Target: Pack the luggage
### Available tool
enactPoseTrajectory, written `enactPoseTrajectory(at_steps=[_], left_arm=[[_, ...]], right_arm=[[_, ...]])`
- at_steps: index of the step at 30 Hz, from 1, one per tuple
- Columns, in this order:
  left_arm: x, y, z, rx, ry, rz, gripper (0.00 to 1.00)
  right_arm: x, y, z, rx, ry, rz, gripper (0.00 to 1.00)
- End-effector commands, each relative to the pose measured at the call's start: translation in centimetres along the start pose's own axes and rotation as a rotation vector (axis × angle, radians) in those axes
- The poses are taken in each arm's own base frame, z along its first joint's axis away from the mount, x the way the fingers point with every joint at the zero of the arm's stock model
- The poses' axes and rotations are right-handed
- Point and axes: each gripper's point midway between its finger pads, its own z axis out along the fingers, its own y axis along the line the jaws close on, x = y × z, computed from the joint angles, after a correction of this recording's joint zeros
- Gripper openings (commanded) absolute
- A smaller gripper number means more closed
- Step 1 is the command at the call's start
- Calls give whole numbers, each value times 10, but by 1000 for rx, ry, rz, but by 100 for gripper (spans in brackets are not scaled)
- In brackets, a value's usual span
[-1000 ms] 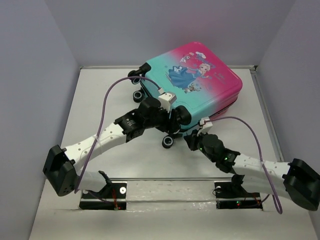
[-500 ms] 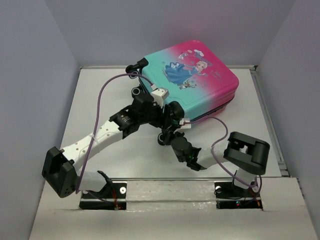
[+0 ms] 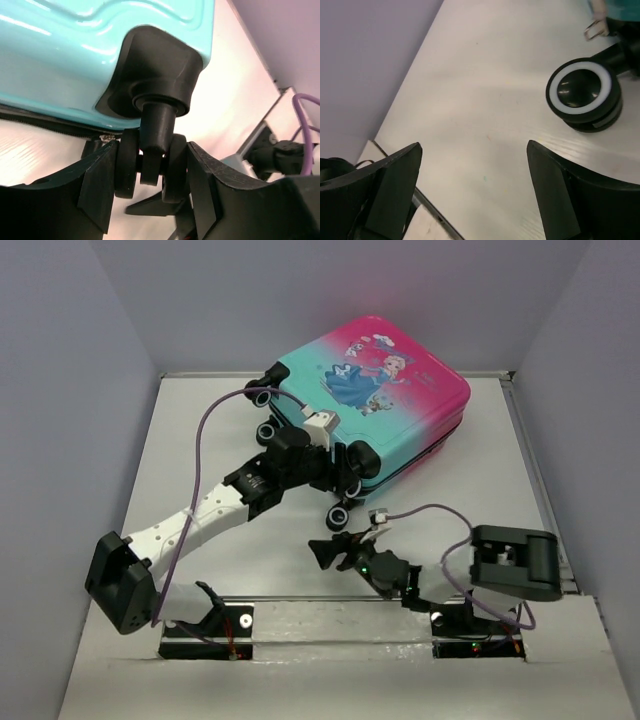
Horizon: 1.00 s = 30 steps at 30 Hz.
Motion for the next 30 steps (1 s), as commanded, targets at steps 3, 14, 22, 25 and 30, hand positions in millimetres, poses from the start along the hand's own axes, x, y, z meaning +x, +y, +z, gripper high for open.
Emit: enactPoseTrajectory(at_steps=[3,14,22,25,30], left_arm=[[-96,-96,-15,335,-294,-29,35],[-177,-3,-60,-225,-408,160,99],[-184,178,-118,-631,-415,65,88],[-183,221,-114,-678,-358,118,88],[-190,235,-78,-549,-266,238,98]], right_arm=[[-11,-60,-65,236,189,-61,95],[-96,-84,-106,454,90,-156,31],[-146,-96,-110,494,-3,-193,7],[-160,-101,-108,509,-12,-200,8],[-168,-110,-101,530,-10,-230,33]])
